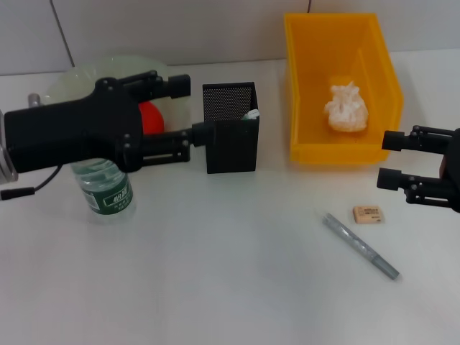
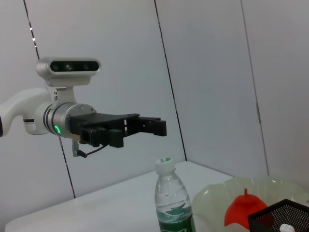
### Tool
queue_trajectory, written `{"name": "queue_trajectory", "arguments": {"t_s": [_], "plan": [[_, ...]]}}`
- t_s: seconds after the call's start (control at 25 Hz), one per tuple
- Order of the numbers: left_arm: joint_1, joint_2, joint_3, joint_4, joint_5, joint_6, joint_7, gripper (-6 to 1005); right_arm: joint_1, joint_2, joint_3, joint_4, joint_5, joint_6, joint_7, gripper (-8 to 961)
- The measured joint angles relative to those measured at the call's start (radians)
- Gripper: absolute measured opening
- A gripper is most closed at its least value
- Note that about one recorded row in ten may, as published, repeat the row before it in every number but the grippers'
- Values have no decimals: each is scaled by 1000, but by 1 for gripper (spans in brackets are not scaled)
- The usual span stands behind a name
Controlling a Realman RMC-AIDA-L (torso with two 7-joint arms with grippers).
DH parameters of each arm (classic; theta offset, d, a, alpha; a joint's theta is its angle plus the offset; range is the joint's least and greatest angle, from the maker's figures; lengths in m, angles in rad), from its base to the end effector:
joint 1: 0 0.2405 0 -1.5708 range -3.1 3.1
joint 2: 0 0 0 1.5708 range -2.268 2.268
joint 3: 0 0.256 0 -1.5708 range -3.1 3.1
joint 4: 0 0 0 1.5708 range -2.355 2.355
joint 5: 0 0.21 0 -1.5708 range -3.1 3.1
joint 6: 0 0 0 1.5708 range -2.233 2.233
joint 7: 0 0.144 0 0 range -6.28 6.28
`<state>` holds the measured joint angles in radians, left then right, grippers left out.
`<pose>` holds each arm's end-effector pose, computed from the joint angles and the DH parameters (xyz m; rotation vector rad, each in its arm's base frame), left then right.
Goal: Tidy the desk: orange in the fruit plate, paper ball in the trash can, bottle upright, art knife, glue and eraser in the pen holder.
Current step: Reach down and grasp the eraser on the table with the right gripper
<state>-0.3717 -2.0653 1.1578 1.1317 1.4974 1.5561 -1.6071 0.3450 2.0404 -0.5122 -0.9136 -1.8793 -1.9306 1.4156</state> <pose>-0.1665 0.3199 0.0344 -2.7705 -0.2917 -0.9926 0.2798 0.2722 0.0884 -2.6280 0.4831 0.9136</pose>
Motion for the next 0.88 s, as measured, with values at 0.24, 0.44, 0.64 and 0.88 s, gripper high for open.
{"name": "queue_trajectory", "arguments": {"t_s": [0.24, 0.44, 0.64, 0.88], "plan": [[1, 1, -1, -49, 4, 32, 44, 802, 28, -2, -11, -51, -10, 1, 85, 581], [5, 5, -1, -84, 6, 51, 77, 802, 89, -2, -13, -118, -87, 20, 213, 580], [14, 9, -3, -138, 8, 63, 121, 802, 159, 5, -39, -211, -181, 50, 386, 580], [25, 11, -1, -143, 8, 65, 138, 802, 186, -5, -87, -264, -211, 70, 507, 579]]}}
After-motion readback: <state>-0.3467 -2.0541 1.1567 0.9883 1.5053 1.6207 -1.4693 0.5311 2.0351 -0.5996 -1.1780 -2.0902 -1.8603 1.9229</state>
